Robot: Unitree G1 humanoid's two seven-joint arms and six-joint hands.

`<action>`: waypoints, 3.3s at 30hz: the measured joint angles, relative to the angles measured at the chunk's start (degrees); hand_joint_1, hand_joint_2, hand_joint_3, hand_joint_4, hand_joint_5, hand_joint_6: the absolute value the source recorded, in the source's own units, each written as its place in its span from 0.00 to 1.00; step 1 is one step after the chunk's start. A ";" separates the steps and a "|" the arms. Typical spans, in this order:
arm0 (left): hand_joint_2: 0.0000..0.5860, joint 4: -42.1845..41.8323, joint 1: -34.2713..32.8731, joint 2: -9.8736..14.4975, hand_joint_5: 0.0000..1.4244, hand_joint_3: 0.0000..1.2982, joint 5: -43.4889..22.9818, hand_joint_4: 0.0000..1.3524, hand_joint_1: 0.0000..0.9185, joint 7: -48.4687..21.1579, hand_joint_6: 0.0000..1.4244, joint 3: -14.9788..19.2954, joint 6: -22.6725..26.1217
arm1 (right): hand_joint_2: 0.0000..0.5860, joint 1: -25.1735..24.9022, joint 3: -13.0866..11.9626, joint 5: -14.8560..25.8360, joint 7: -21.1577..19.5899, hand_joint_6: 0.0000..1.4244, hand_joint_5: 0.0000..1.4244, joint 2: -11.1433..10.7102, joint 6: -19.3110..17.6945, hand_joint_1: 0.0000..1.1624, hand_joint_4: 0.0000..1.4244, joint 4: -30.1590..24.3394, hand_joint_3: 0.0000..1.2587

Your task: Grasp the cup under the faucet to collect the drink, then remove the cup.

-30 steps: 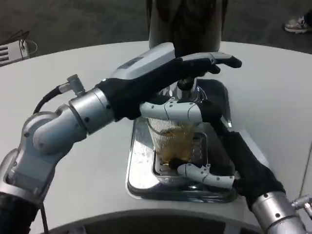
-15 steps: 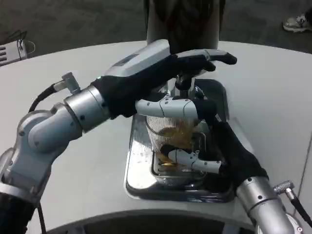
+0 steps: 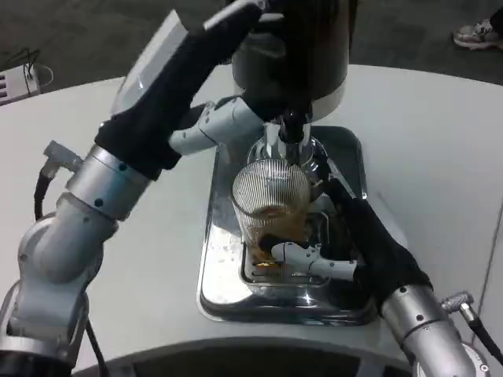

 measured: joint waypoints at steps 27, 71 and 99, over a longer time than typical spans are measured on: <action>0.16 -22.93 32.38 6.34 0.27 0.24 -3.13 0.20 0.00 0.29 0.29 11.20 11.12 | 0.33 -6.44 1.65 1.00 -0.82 0.00 0.00 1.45 -2.97 0.71 0.00 7.66 0.00; 0.16 -29.86 46.97 8.16 0.28 0.26 -5.62 0.24 0.00 -0.77 0.29 17.08 14.54 | 0.37 -7.43 5.93 -4.08 -17.91 0.24 0.31 8.59 -4.94 0.74 0.27 13.71 0.20; 0.16 -30.08 47.02 8.27 0.28 0.27 -6.28 0.26 0.00 -0.80 0.30 17.11 14.73 | 0.44 -2.09 7.66 -8.84 -27.52 0.98 0.94 11.95 -6.57 0.77 0.82 11.50 0.72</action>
